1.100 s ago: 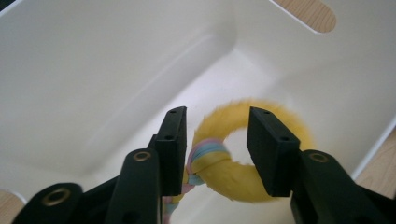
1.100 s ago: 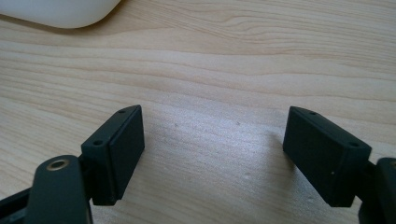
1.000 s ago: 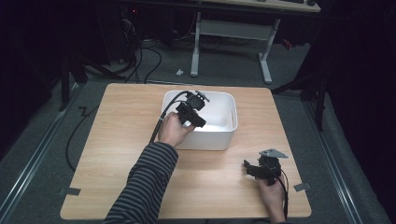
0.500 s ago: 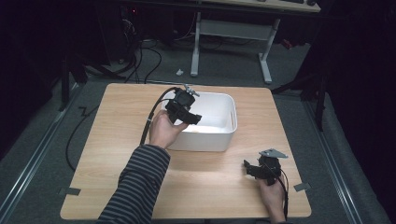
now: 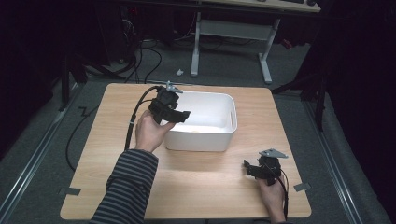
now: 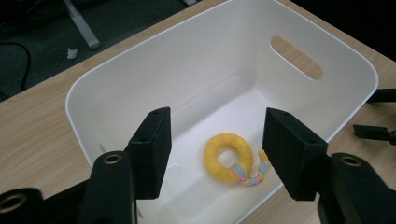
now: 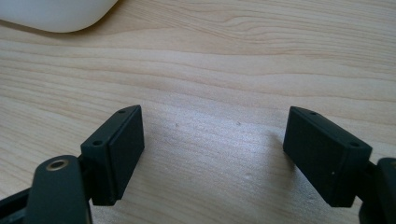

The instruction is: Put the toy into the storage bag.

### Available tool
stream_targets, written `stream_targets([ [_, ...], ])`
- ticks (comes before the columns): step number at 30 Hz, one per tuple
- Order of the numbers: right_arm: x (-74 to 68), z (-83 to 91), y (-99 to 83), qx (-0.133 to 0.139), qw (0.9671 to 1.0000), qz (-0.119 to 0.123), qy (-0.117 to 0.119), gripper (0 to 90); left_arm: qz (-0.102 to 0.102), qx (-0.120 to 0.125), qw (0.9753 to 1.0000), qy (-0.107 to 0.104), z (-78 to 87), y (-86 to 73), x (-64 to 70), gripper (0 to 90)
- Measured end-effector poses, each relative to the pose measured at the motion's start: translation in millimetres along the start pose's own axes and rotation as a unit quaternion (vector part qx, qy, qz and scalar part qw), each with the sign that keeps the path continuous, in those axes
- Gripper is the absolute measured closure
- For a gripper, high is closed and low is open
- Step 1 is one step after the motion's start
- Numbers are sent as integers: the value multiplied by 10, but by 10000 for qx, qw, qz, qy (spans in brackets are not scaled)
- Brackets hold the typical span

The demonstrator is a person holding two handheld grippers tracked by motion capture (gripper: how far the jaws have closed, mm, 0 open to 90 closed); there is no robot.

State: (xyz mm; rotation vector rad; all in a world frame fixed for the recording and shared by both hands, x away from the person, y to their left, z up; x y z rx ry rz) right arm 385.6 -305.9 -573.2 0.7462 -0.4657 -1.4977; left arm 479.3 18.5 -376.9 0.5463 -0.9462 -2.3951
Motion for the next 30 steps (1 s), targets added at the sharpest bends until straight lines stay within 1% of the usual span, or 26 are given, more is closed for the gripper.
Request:
stream_targets([
  [3, 0, 0, 0, -1, 10000, 0, 0, 206, 65, 40, 9999, 67, 71, -73, -36, 423],
  [7, 0, 0, 0, -1, 10000, 1, 2, 206, 222, 148, 9995, 166, 172, -178, -90, 420],
  [11, 0, 1, -1, -2, 10000, 2, 2, 207, 328, 248, 9987, 284, 297, -333, -121, 415],
  [13, -1, 1, -1, -1, 10000, 1, 1, 207, 427, 276, 9980, 366, 354, -455, -142, 415],
  [16, -1, 1, -1, -2, 10000, 1, 2, 207, 618, 286, 9968, 410, 404, -650, -160, 412],
  [18, -1, 1, -1, -2, 10000, -1, 2, 207, 703, 305, 9960, 452, 422, -775, -161, 407],
  [20, -1, 1, -1, -2, 10000, -1, 2, 207, 806, 325, 9947, 543, 434, -973, -151, 396],
  [21, -1, 1, -1, -2, 10000, -1, 3, 207, 826, 345, 9944, 566, 436, -1039, -148, 386],
  [22, -1, 1, -1, -1, 10000, -1, 2, 207, 888, 376, 9935, 608, 435, -1133, -143, 381],
  [25, -1, 1, -1, -2, 10000, -1, 2, 207, 1159, 430, 9902, 647, 389, -1437, -116, 363],
  [27, -2, 1, -1, -3, 10000, -2, 3, 207, 1326, 331, 9879, 728, 305, -1711, -78, 356],
  [30, -2, 1, -1, -2, 10000, -2, 2, 207, 1478, 134, 9851, 867, 153, -2042, -19, 342],
])
Point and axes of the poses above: each handheld gripper's, and its own axes: z roughly backward along the jaws, y roughly out of its top, x roughly to its right, the point moved 6 cm from there along -z, roughly forward along the jaws, and after that the axes turned 15 degrees about -z, right-handed, at the moved point
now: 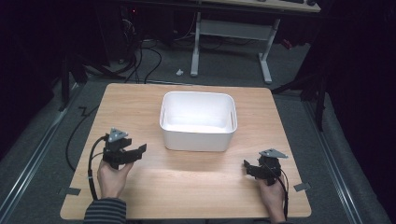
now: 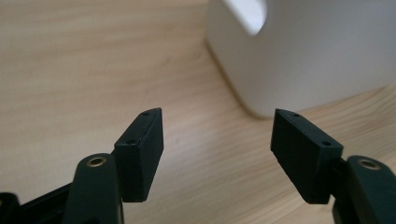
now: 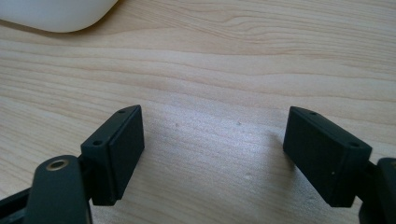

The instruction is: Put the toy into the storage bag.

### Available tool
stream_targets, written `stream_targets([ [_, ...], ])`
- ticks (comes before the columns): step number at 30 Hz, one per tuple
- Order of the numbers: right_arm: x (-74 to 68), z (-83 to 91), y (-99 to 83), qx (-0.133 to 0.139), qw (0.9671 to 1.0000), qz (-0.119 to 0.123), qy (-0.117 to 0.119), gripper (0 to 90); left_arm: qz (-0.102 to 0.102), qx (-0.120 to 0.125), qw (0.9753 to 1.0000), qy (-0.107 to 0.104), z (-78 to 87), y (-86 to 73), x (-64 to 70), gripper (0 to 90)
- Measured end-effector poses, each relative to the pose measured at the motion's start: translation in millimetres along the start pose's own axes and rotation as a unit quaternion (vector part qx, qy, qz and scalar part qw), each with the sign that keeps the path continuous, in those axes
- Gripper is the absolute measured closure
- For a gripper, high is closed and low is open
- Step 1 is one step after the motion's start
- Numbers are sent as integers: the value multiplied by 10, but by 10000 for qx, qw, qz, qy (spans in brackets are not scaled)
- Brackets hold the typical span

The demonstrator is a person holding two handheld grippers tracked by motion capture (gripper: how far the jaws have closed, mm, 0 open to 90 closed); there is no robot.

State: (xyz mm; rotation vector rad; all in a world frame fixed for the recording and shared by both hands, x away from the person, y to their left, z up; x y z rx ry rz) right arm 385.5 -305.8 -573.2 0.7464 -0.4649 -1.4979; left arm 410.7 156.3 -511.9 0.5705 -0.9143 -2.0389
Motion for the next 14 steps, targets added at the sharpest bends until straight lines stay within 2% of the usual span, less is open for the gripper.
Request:
stream_targets([
  [3, 0, 0, 0, -1, 10000, 1, -1, 207, 76, -183, 9997, 152, -140, -257, -12, 330],
  [5, 0, 1, -1, 0, 10000, 2, -1, 207, 91, -235, 9992, 312, -216, -367, -25, 313],
  [8, -1, 1, -1, 1, 10000, 2, -1, 208, -29, -420, 9976, 555, -343, -517, -24, 291],
  [9, -1, 1, -1, 1, 10000, 4, -1, 208, -159, -361, 9970, 661, -364, -547, -12, 265],
  [14, -1, 1, -2, 1, 10000, 19, 5, 209, -147, -382, 9970, 654, -353, -555, 2, 248],
])
Point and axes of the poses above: each handheld gripper's, and its own axes: z roughly backward along the jaws, y roughly out of its top, x roughly to its right, the point moved 6 cm from there along -z, roughly forward along the jaws, and after that the axes turned 15 degrees about -z, right-handed, at the moved point
